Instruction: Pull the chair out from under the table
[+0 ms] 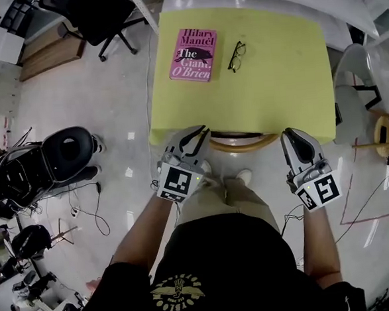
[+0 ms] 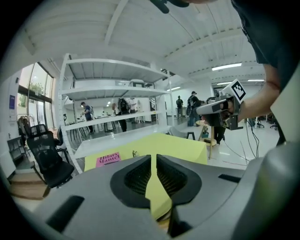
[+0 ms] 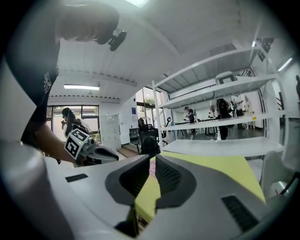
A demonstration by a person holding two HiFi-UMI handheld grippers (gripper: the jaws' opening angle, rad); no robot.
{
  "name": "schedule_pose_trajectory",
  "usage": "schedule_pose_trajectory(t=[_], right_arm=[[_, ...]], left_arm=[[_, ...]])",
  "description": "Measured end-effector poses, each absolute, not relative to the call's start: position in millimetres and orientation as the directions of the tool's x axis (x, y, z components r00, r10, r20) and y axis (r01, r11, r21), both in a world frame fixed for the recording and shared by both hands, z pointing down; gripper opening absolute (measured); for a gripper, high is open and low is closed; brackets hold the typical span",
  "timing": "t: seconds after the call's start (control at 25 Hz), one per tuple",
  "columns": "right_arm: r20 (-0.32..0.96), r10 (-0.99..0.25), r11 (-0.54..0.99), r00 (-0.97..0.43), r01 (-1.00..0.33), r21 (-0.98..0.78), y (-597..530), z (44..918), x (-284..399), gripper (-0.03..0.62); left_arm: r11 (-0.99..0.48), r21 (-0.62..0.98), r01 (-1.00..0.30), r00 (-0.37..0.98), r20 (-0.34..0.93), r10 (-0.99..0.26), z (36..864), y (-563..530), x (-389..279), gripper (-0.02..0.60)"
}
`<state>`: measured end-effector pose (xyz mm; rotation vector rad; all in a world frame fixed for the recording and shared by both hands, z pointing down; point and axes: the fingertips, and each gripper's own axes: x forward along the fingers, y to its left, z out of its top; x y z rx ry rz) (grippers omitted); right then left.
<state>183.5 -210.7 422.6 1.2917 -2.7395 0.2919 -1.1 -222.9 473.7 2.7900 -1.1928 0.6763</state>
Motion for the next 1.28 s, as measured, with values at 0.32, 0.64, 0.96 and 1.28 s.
schedule_pose_trajectory(t=[0.32, 0.64, 0.96, 1.28], right_arm=[[0.246, -0.719, 0.636, -0.65, -0.758, -0.142, -208.5, 461.4, 177.9, 0.014], [0.348, -0.629, 0.679, -0.695, -0.709, -0.191, -202.0, 525.2, 166.0, 0.1], [0.479, -0.472, 0.759, -0.74, -0.617, -0.205, -184.8, 585.8, 147.6, 0.176], [0.628, -0.322, 0.784, -0.709, -0.572, -0.244, -175.0, 653.6, 156.4, 0.212]], left_arm=[[-0.797, -0.057, -0.601, 0.687, 0.473, -0.552, 515.5, -218.4, 12.0, 0.082], [-0.87, -0.011, -0.492, 0.688, 0.607, -0.397, 585.5, -199.7, 14.4, 0.156], [-0.934, 0.004, -0.358, 0.638, 0.732, -0.241, 651.2, -173.1, 13.2, 0.189], [-0.984, 0.091, -0.154, 0.564, 0.826, -0.011, 703.7, -150.7, 21.3, 0.202]])
